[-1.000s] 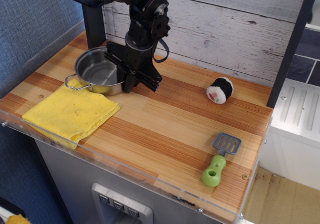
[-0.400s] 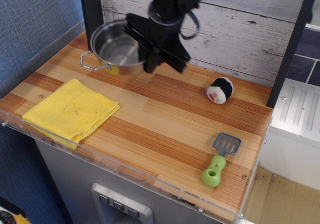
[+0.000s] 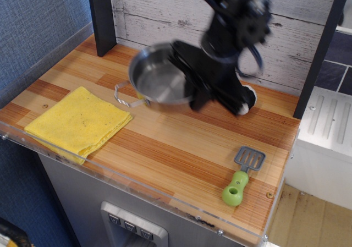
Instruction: Place the pot between the yellow towel and green spatula
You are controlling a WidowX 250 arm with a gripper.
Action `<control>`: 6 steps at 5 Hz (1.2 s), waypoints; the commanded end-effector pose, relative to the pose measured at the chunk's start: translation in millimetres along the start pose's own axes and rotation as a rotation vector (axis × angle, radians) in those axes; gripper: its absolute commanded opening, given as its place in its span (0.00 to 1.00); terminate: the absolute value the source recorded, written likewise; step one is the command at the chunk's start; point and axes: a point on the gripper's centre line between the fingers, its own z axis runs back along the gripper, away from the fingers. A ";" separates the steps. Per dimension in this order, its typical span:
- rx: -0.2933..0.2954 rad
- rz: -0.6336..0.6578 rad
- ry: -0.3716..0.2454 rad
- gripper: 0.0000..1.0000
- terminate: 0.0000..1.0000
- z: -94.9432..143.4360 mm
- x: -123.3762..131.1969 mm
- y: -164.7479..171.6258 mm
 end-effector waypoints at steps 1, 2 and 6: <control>-0.029 -0.029 -0.004 0.00 0.00 -0.2 -17.3 -25.0; -0.038 -0.023 0.028 0.00 0.00 -12.5 -25.0 -27.5; -0.052 -0.048 0.072 1.00 0.00 -25.9 -33.8 -43.6</control>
